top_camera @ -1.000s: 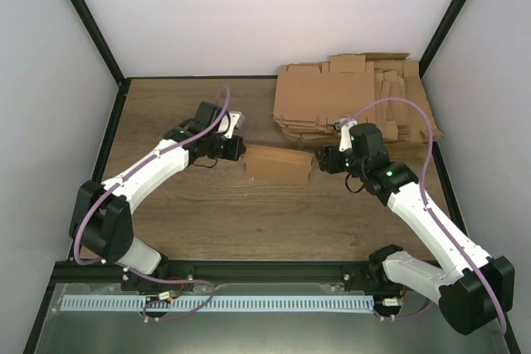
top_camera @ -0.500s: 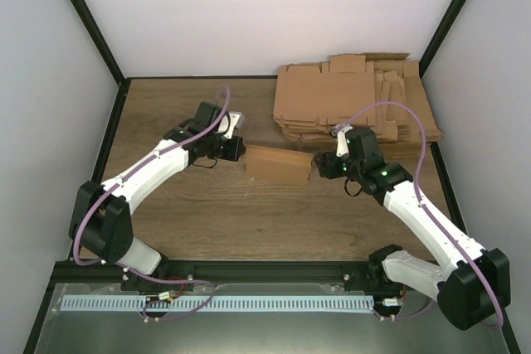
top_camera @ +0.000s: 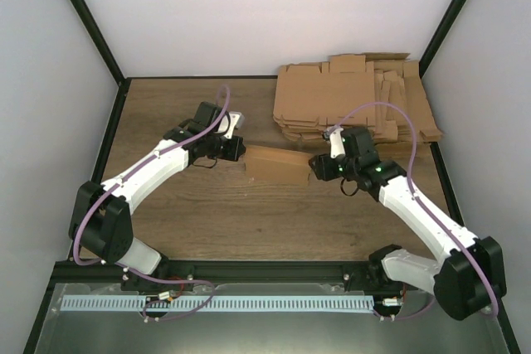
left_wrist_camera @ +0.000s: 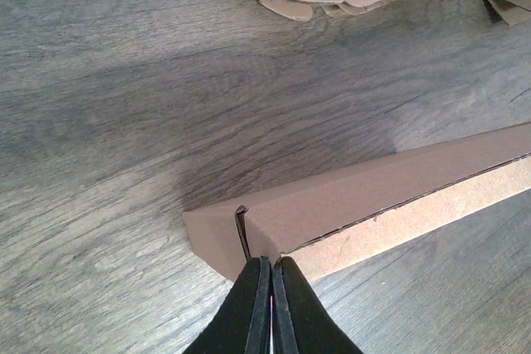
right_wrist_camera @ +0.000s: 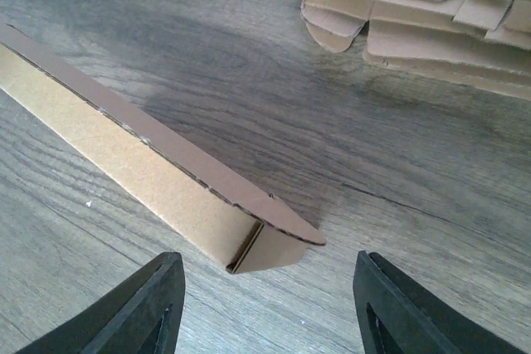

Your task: Fold the paper box

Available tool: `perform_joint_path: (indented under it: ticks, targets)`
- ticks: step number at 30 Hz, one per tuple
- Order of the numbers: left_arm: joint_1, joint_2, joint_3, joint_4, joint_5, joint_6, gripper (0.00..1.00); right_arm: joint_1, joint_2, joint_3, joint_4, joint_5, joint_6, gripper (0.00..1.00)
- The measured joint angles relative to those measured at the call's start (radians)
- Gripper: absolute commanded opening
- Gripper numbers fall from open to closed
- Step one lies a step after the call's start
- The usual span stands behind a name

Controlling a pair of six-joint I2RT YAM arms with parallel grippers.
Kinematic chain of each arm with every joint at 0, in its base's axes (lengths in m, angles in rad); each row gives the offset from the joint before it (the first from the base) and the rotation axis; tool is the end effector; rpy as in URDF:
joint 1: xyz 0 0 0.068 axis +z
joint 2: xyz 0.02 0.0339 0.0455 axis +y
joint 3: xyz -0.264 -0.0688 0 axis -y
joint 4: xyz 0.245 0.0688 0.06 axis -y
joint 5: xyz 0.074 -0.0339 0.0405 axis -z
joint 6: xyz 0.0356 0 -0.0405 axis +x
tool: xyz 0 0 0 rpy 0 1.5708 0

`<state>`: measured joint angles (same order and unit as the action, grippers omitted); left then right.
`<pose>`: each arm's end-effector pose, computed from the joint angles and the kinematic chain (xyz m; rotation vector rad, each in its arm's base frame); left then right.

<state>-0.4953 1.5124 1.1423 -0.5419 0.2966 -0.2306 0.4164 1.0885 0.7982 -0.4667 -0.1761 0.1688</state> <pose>0.2773 -0.1617 0.2589 0.4654 2.5093 -0.6653 0.2067 0.0982 0.2599 -0.3813 2.3356 0.4938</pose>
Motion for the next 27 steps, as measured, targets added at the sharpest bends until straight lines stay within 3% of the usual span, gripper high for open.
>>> perform_joint_path:
  ticks: [9,14,22,27]
  targets:
    - [0.000,-0.001,0.000,-0.002,0.000,0.001,0.04,0.000,0.120,0.051,0.000,-0.012,-0.055,0.55]
    - [0.000,-0.001,0.000,-0.002,0.000,0.001,0.04,0.000,0.120,0.057,-0.004,0.022,-0.070,0.62]
    - [0.000,-0.001,0.000,-0.003,0.000,0.003,0.04,0.000,0.122,0.064,-0.004,-0.004,-0.093,0.36]
    - [0.000,-0.001,0.000,-0.003,-0.006,0.003,0.04,-0.001,0.139,0.078,-0.008,-0.027,-0.101,0.27]
